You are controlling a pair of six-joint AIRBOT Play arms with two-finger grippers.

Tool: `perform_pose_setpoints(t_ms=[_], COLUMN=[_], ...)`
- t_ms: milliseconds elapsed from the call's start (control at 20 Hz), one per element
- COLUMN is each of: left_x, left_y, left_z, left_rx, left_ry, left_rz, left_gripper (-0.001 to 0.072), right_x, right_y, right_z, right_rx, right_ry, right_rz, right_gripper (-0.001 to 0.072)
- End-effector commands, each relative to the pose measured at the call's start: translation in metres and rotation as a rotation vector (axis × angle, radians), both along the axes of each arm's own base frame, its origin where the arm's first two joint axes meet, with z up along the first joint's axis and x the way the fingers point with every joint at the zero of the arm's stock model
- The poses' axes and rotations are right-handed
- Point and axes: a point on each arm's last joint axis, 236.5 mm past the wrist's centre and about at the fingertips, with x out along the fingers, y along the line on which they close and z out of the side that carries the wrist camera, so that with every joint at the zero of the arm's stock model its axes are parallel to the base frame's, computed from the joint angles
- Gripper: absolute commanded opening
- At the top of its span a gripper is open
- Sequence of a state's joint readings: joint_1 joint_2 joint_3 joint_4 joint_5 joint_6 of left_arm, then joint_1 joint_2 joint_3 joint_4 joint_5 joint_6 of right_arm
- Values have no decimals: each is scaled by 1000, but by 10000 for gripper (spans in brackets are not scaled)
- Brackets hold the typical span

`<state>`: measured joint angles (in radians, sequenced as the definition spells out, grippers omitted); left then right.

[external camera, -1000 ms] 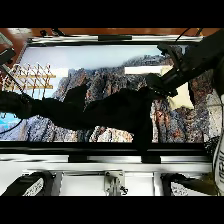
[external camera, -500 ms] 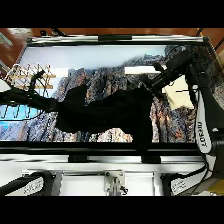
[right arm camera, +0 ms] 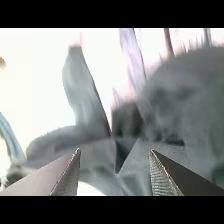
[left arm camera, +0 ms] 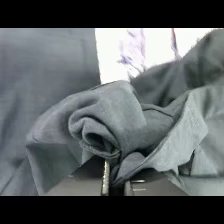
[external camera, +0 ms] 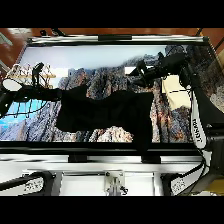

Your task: Fold the shirts.

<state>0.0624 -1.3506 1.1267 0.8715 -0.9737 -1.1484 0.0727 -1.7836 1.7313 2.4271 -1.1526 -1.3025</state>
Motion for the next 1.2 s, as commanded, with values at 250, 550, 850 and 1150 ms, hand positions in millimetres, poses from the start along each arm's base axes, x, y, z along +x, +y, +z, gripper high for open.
perform_pose_setpoints(t_ms=[250, 550, 850, 1150], left_x=[9, 2, 2, 2], left_y=[3, 0, 0, 0], left_z=[-28, -25, -25, -25], left_rx=[-13, -10, -9, -9], left_ry=[62, 65, 65, 65], left_rz=[48, 12, 9, 9], left_gripper=[65, 65, 65, 65], right_x=[-55, -54, -38, -9], right_y=[-64, -37, -53, -41], right_z=[-39, -74, -102, -113], right_rx=[-513, -920, -1009, -1022], right_ry=[-99, -314, -315, -422], right_rz=[472, 869, 920, 876], right_gripper=[545, 659, 655, 630])
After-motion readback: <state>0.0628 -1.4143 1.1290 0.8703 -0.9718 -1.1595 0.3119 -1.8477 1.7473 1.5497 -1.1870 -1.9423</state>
